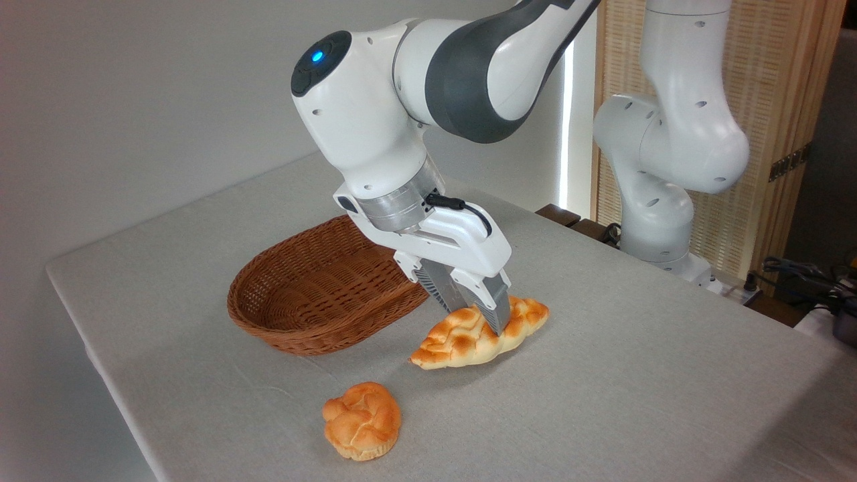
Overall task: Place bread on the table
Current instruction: 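Open the gripper to release the loaf and raise it away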
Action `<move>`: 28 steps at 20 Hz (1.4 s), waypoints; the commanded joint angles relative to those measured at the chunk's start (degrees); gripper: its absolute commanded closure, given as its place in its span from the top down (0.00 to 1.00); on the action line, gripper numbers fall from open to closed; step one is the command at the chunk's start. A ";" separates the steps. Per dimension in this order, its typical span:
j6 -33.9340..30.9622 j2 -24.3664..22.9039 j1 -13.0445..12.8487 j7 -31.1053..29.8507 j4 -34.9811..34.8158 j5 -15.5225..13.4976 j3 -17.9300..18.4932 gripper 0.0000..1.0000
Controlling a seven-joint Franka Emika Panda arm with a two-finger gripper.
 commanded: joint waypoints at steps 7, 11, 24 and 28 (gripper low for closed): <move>0.10 -1.09 -0.54 -0.46 1.36 0.78 0.02 1.00; -2.62 -2.41 -0.28 0.42 8.47 -1.84 -1.64 1.00; -6.49 0.14 7.99 9.83 25.98 -9.77 -9.65 1.00; -6.49 1.10 7.90 9.30 25.98 -9.77 -9.65 1.00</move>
